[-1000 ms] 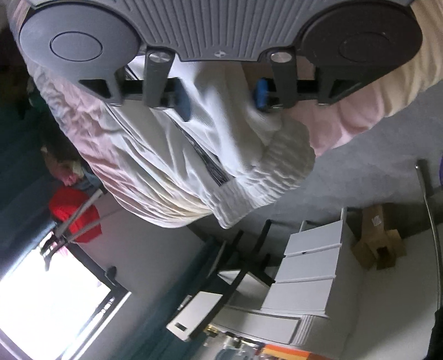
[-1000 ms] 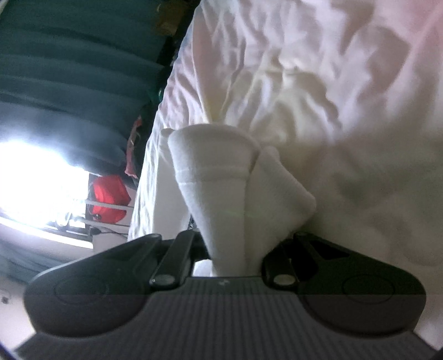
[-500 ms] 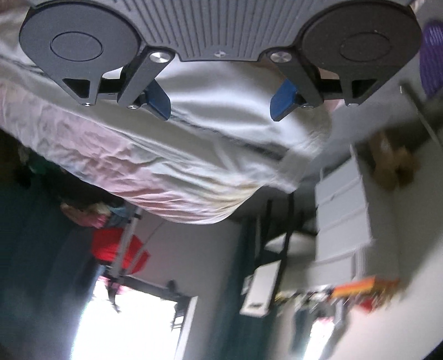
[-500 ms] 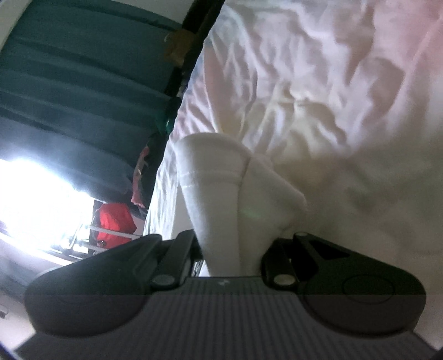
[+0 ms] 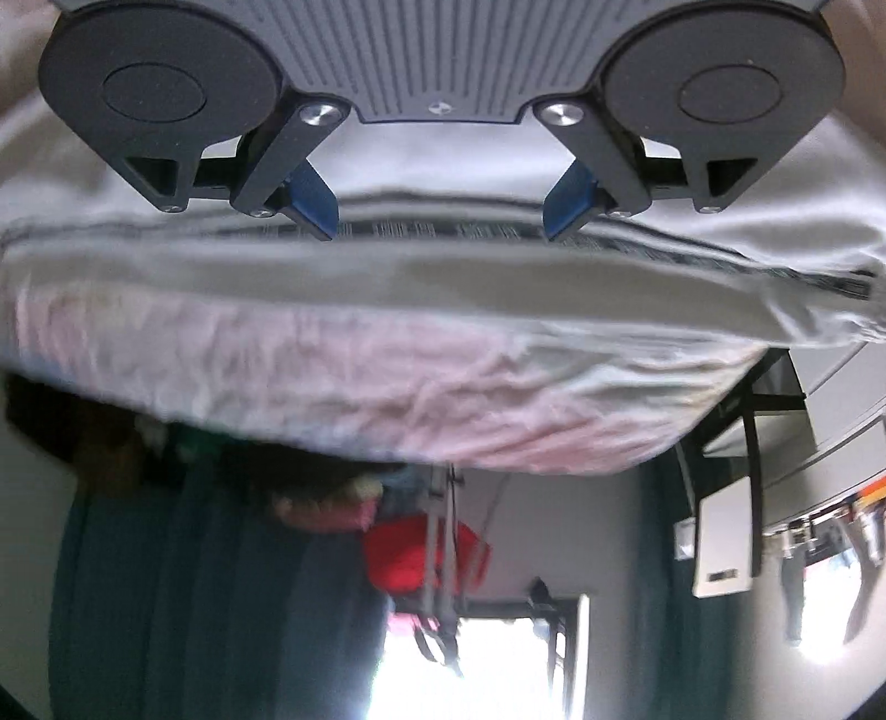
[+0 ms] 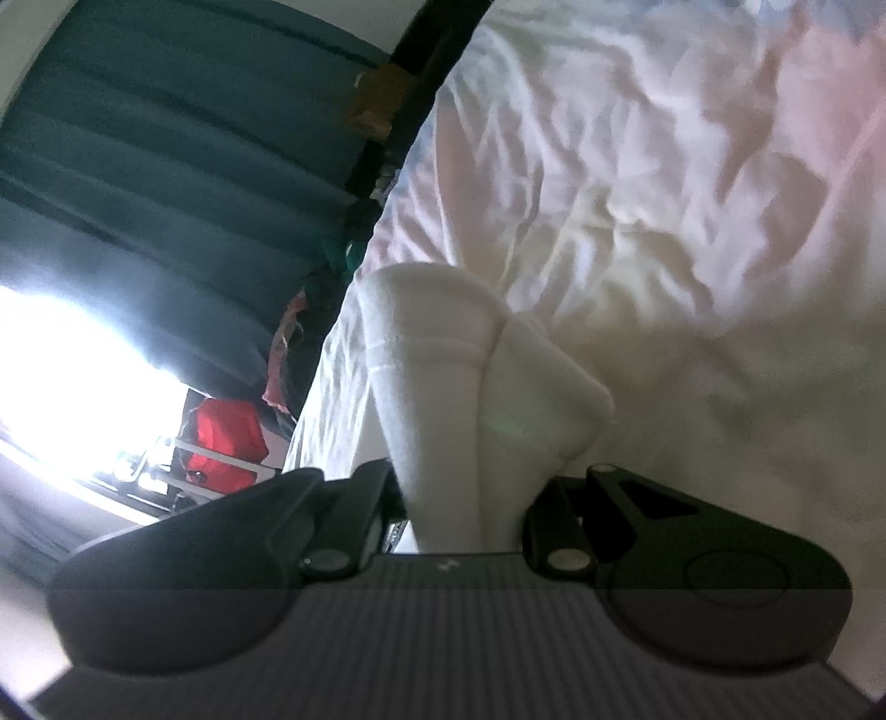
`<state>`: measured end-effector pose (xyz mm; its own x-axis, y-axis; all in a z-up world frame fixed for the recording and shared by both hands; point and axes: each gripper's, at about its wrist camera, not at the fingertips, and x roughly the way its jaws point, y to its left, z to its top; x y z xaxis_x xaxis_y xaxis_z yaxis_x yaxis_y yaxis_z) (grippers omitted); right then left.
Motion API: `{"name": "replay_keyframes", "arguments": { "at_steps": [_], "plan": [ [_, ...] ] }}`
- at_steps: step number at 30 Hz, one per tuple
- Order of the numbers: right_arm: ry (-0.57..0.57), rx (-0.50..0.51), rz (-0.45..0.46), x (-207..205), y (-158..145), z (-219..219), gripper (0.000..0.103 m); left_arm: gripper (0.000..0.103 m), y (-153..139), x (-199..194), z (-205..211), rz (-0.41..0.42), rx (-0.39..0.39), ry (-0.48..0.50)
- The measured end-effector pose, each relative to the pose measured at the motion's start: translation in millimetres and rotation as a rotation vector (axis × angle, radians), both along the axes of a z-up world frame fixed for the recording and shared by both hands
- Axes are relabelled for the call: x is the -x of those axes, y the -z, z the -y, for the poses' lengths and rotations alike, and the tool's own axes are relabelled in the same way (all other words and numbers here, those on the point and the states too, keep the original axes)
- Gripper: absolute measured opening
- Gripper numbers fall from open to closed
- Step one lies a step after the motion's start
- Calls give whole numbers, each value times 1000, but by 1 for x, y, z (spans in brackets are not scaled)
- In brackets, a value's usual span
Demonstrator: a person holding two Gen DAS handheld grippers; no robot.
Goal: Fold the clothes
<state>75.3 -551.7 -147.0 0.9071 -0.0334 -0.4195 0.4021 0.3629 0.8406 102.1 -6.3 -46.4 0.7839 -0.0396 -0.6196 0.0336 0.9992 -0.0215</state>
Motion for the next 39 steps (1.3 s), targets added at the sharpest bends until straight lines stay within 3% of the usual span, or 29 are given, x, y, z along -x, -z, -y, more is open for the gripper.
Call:
{"name": "replay_keyframes", "arguments": {
  "at_steps": [3, 7, 11, 13, 18, 24, 29, 32, 36, 39],
  "plan": [
    [-9, 42, -10, -2, -4, -2, 13, 83, 26, -7, 6, 1, -63, 5],
    [-19, 98, -9, -6, -11, -6, 13, 86, 55, -19, 3, -85, -105, -24],
    [-21, 207, -4, -11, -28, -19, 13, 90, 64, -23, 0, -104, -146, -25],
    [-37, 352, -7, -16, -49, -38, 13, 90, 60, -23, 1, -109, -156, -22],
    [-87, 747, 133, -16, -113, -116, 13, 90, 42, -21, -10, -106, -105, -26],
    [-194, 1129, 273, -9, -150, -236, 13, 90, 11, -18, -38, -57, 0, -66],
    [-365, 1340, 365, 1, -148, -329, 13, 90, -7, -18, -61, -6, 18, -105],
    [-497, 1420, 402, 8, -130, -376, 13, 90, -15, -17, -74, 17, 29, -131],
    [-642, 1473, 408, 16, -93, -422, 13, 90, -22, -13, -91, 38, 51, -155],
    [-771, 1472, 353, 9, -57, -439, 13, 90, -24, -8, -99, 46, 56, -163]
  ]
}}
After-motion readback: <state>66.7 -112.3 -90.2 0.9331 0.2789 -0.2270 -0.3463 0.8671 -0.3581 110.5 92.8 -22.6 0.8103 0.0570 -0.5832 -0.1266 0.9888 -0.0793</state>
